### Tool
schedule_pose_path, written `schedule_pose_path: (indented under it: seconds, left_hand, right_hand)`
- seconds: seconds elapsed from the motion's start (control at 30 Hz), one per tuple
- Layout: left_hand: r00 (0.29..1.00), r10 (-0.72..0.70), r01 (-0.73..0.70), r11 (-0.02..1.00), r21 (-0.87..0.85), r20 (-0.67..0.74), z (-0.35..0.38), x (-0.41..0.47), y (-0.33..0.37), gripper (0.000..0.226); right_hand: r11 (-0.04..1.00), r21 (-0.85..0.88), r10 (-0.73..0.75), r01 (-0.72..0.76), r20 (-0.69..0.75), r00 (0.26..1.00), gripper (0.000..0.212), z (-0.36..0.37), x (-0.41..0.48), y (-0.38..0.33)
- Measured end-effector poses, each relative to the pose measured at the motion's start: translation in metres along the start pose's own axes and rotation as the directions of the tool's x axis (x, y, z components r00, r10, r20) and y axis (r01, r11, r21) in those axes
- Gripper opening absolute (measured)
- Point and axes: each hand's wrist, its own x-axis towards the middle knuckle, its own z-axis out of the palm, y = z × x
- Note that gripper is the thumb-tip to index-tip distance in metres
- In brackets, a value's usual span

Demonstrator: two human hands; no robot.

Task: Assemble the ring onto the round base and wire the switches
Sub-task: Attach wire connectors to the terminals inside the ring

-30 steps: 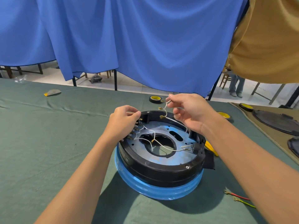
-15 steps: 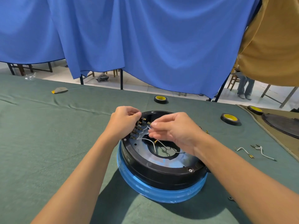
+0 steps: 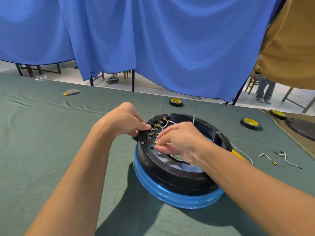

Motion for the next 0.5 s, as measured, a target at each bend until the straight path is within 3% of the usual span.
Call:
schedule_pose_path:
  seconds: [0.17,0.3,0.5]
  left_hand:
    - [0.999,-0.013,0.012,1.0,-0.012,-0.034,0.001,0.003,0.0,0.018]
    - [0.999,-0.012,0.011,1.0,-0.02,-0.044,0.0,0.006,-0.001,0.02]
    - [0.997,-0.023,0.022,1.0,-0.015,-0.067,0.0,0.005,0.0,0.022]
  right_hand:
    - [0.976,0.189,0.119,-0.111,-0.029,0.992,0.014,0.003,0.0,0.0]
    - [0.948,0.297,0.137,-0.111,-0.067,0.988,0.015,0.003,-0.002,-0.001]
    - [0.935,0.329,0.158,-0.135,-0.043,0.987,0.013,0.015,-0.001,-0.001]
